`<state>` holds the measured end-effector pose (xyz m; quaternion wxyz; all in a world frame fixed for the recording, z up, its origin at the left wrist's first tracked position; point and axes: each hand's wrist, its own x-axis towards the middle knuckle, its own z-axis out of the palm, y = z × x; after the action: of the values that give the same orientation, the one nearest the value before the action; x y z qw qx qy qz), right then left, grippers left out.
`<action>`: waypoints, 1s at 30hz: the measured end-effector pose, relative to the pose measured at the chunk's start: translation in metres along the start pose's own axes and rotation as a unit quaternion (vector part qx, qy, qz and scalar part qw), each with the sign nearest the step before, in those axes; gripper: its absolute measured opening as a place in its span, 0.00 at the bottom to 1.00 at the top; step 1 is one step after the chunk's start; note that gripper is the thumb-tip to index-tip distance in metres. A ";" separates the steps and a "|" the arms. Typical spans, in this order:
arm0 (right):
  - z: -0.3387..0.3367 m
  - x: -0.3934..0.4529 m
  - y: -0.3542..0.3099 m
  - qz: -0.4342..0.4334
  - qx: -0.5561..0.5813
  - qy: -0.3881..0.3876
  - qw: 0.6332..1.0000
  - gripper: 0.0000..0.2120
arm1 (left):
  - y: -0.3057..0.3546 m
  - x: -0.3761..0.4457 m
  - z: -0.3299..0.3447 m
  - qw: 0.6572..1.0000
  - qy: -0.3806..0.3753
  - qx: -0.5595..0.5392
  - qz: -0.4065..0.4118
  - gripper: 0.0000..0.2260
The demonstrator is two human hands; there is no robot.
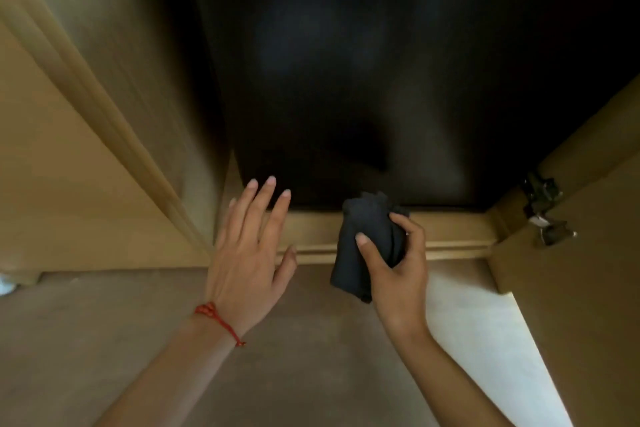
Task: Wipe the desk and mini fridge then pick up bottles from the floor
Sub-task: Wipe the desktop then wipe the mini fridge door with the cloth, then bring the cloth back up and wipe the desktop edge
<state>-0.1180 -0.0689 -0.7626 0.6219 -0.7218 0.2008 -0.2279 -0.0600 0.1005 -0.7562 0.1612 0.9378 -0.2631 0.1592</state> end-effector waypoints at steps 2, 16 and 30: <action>-0.007 -0.011 0.007 0.023 -0.005 -0.005 1.000 0.20 | 0.007 -0.016 0.007 1.000 -0.012 -0.012 -0.013 0.27; -0.056 -0.081 -0.023 0.112 -0.076 -0.013 0.991 0.20 | 0.040 -0.089 -0.035 0.992 -0.123 -0.028 -0.009 0.25; -0.094 -0.111 -0.222 0.154 -0.091 -0.026 0.984 0.21 | 0.099 -0.044 -0.229 0.983 -0.163 -0.089 -0.006 0.24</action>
<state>-0.2614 -0.0491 -0.5403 0.5865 -0.7413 0.3131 -0.0921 -0.1986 0.1280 -0.5455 0.1997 0.9347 -0.2935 -0.0205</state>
